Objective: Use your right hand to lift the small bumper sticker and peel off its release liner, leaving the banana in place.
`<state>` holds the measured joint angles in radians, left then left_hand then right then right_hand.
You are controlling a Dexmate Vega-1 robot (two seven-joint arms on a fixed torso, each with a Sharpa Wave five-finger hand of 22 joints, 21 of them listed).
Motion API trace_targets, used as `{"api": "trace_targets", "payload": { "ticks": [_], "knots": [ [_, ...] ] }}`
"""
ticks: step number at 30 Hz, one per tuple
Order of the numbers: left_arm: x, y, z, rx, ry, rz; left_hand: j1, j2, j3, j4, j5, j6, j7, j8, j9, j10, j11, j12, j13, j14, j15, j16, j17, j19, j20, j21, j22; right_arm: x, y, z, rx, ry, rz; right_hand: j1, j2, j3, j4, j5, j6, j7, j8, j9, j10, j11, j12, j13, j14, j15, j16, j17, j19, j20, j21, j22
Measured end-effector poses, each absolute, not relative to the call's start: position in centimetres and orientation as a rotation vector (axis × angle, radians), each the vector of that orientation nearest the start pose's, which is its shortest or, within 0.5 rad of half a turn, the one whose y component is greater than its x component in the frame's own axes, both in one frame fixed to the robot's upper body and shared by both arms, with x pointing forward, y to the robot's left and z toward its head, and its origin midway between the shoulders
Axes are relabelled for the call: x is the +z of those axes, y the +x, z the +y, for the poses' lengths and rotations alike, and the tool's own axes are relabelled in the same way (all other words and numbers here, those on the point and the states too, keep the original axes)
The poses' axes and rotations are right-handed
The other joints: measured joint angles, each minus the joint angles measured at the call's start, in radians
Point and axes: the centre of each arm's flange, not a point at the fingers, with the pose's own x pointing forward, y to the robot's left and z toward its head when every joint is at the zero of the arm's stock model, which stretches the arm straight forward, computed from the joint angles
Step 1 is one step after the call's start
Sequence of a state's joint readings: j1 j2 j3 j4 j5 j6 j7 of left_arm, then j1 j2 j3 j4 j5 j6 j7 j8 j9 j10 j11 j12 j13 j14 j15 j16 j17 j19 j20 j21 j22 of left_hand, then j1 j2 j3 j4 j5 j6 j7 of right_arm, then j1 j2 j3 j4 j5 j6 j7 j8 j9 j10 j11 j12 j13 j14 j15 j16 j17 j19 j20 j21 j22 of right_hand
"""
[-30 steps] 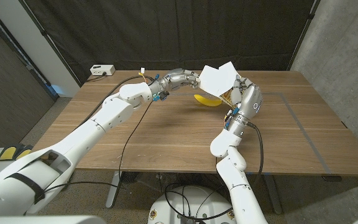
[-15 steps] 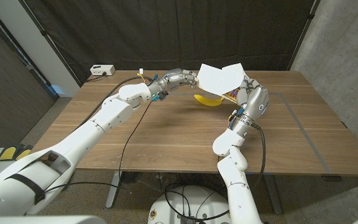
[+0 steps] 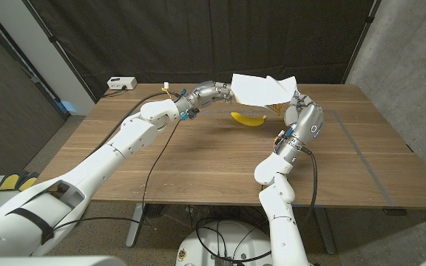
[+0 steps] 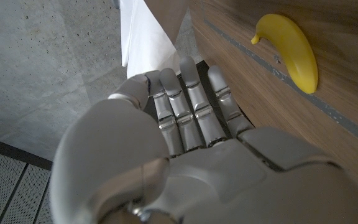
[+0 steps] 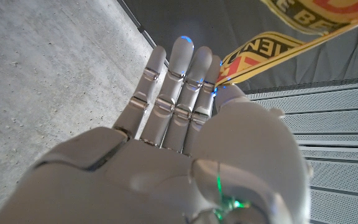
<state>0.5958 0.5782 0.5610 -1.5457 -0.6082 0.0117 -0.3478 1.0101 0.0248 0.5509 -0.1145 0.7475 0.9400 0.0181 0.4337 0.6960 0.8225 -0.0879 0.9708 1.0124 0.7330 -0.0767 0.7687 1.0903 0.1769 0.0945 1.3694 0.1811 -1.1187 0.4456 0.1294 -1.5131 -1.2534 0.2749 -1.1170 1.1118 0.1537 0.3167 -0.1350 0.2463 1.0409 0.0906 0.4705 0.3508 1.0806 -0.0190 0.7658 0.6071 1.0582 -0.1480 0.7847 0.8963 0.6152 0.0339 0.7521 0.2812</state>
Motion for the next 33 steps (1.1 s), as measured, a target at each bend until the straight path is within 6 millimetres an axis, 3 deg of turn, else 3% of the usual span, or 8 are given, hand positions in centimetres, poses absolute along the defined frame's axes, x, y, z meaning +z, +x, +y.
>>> {"api": "trace_targets", "payload": {
  "ticks": [10,14,16,18,21,24,28,33],
  "knots": [
    [8.28,61.25,14.97,-0.760,0.296,-0.571,0.003,0.015,-0.026,-0.002,-0.010,0.000,0.000,0.000,-0.044,-0.008,-0.011,-0.053,-0.050,0.000,0.000,-0.035,-0.048,-0.016,0.016,0.008,0.003,-5.13,51.81,-18.44,-1.134,-0.397,-0.957,-0.046,-0.023,0.014,0.010,0.000,-0.019,-0.046,-0.013,-0.022,-0.025,-0.024,-0.037,-0.042,-0.059,0.003,-0.069,-0.022,-0.031,0.031,0.027,0.000],
    [8.24,61.31,14.94,-0.769,0.292,-0.565,0.015,0.030,-0.067,-0.014,-0.044,-0.028,0.011,0.001,-0.078,-0.034,0.004,-0.089,-0.095,-0.019,0.004,-0.069,-0.096,-0.035,0.034,0.008,0.003,-5.11,51.84,-18.43,-1.128,-0.385,-0.964,-0.121,-0.047,-0.011,0.035,-0.023,-0.119,-0.063,-0.065,-0.042,-0.119,-0.013,-0.099,-0.082,-0.133,0.025,-0.146,-0.077,-0.056,0.045,0.051,-0.005],
    [8.22,61.41,14.98,-0.767,0.291,-0.563,-0.002,0.023,-0.097,-0.013,-0.072,-0.076,0.010,0.083,-0.100,-0.048,0.018,-0.120,-0.124,-0.041,0.008,-0.099,-0.133,-0.044,0.044,0.008,0.003,-5.09,51.80,-18.42,-1.125,-0.377,-0.968,-0.176,-0.061,-0.028,0.052,-0.040,-0.199,-0.070,-0.107,-0.055,-0.189,-0.007,-0.142,-0.107,-0.178,0.045,-0.191,-0.107,-0.072,0.054,0.060,-0.012],
    [8.16,61.51,15.04,-0.766,0.290,-0.561,-0.060,0.012,-0.140,0.004,-0.134,-0.148,0.020,0.086,-0.122,-0.121,0.009,-0.176,-0.198,-0.064,0.011,-0.148,-0.188,-0.062,0.061,0.006,0.003,-5.11,51.79,-18.49,-1.124,-0.365,-0.967,-0.254,-0.079,-0.053,0.077,-0.057,-0.299,-0.072,-0.165,-0.073,-0.274,0.004,-0.191,-0.135,-0.238,0.069,-0.249,-0.146,-0.094,0.064,0.064,-0.028],
    [8.05,61.43,14.94,-0.790,0.288,-0.556,-0.182,-0.037,-0.193,0.032,-0.293,-0.339,0.013,-0.074,-0.203,-0.266,0.045,-0.265,-0.289,-0.147,0.023,-0.289,-0.324,-0.138,0.098,-0.046,0.001,-5.18,51.94,-18.71,-1.115,-0.354,-0.972,-0.387,-0.107,-0.096,0.120,-0.066,-0.485,-0.077,-0.260,-0.101,-0.431,0.037,-0.280,-0.183,-0.344,0.109,-0.347,-0.213,-0.144,0.083,0.060,-0.061],
    [8.06,61.36,14.92,-0.811,0.298,-0.556,-0.281,-0.066,-0.228,0.045,-0.483,-0.592,-0.003,-0.219,-0.302,-0.486,0.101,-0.425,-0.393,-0.350,0.096,-0.465,-0.476,-0.277,0.113,-0.149,-0.003,-4.98,51.99,-18.64,-1.077,-0.348,-1.004,-0.491,-0.137,-0.130,0.154,-0.066,-0.644,-0.077,-0.290,-0.123,-0.577,0.066,-0.372,-0.223,-0.457,0.140,-0.429,-0.266,-0.221,0.102,0.028,-0.085],
    [8.17,61.41,15.12,-0.817,0.313,-0.555,-0.369,-0.088,-0.272,0.052,-0.559,-0.833,-0.023,-0.253,-0.406,-0.693,0.159,-0.606,-0.486,-0.577,0.185,-0.570,-0.619,-0.346,0.116,-0.298,-0.009,-5.31,52.19,-19.33,-1.071,-0.285,-0.978,-0.573,-0.160,-0.166,0.179,-0.061,-0.720,-0.077,-0.290,-0.136,-0.655,0.083,-0.431,-0.249,-0.529,0.161,-0.477,-0.297,-0.284,0.123,-0.007,-0.095],
    [8.13,61.18,15.26,-0.836,0.353,-0.558,-0.401,-0.097,-0.294,0.051,-0.559,-0.951,-0.035,-0.256,-0.465,-0.803,0.183,-0.700,-0.540,-0.696,0.230,-0.584,-0.697,-0.346,0.116,-0.386,-0.008,-5.06,52.23,-19.27,-1.003,-0.284,-1.026,-0.602,-0.163,-0.178,0.191,-0.061,-0.725,-0.075,-0.290,-0.137,-0.660,0.088,-0.443,-0.257,-0.535,0.166,-0.479,-0.303,-0.303,0.126,-0.017,-0.095]
  ]
}}
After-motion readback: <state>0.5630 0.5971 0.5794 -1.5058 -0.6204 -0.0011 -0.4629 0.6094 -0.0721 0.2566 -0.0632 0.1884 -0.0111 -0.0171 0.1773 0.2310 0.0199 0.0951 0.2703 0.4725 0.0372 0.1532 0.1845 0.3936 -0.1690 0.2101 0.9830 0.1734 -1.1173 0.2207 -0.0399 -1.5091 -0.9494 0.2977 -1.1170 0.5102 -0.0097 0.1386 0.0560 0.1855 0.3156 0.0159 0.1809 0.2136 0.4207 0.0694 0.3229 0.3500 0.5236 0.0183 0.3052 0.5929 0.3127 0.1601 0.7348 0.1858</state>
